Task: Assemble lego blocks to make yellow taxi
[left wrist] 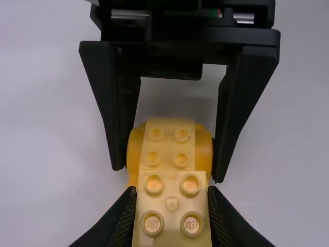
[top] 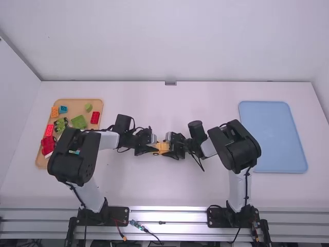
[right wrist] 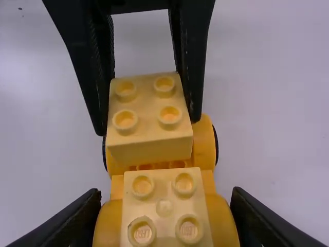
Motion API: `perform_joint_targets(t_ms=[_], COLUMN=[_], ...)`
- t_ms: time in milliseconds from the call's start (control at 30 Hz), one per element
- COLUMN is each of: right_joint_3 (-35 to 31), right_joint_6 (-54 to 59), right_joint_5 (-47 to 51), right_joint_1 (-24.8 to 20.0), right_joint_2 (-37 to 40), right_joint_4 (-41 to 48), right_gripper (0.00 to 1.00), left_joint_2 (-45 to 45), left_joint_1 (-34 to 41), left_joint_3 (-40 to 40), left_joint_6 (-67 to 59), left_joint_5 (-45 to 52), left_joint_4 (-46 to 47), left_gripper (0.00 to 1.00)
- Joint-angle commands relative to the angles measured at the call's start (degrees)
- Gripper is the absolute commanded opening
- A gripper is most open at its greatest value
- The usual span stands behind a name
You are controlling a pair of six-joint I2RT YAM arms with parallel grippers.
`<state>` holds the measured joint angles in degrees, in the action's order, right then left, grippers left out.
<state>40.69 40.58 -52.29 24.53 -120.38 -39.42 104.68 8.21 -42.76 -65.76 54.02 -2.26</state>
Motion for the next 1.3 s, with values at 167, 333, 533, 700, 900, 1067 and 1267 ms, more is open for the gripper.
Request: perform_joint_targets(t_ms=[167,333,533,700,900,1067,1267], right_joint_3=[-0.2,-0.2,-0.2,-0.22,-0.13,-0.15,-0.15], right_joint_6=[-0.09,-0.04,1.84,1.88,1.64,1.66,1.68], right_joint_5=[0.92,0.85,-1.51,-1.64,-1.66,-1.66,-1.66], right_joint_1=[0.11,0.24,0.15,0.15,0.15,0.17,0.15], right_joint_2=[-1.11,-1.11,-1.11,-1.11,-1.11,-1.11,-1.11], right_joint_4=[0.52,0.66,1.29,1.27,0.9,0.9,0.85], right_gripper=[0.64,0.64,0.65,0.65,0.65,0.65,0.65], left_joint_2=[1.17,1.17,1.17,1.39,1.39,1.39,1.39], left_joint_1=[0.04,0.04,0.02,0.02,0.04,0.04,0.04], left_joint_3=[-0.54,-0.5,-0.72,-0.7,0.0,1.03,1.2], left_joint_6=[-3.27,-3.21,-3.21,-3.17,-2.79,-2.77,-1.68], left_joint_5=[2.27,1.99,1.99,1.92,2.14,2.12,2.91], left_joint_4=[0.38,0.16,-0.19,-0.41,-0.63,-1.61,-1.53], left_gripper=[0.02,0.02,0.02,0.02,0.02,0.02,0.02])
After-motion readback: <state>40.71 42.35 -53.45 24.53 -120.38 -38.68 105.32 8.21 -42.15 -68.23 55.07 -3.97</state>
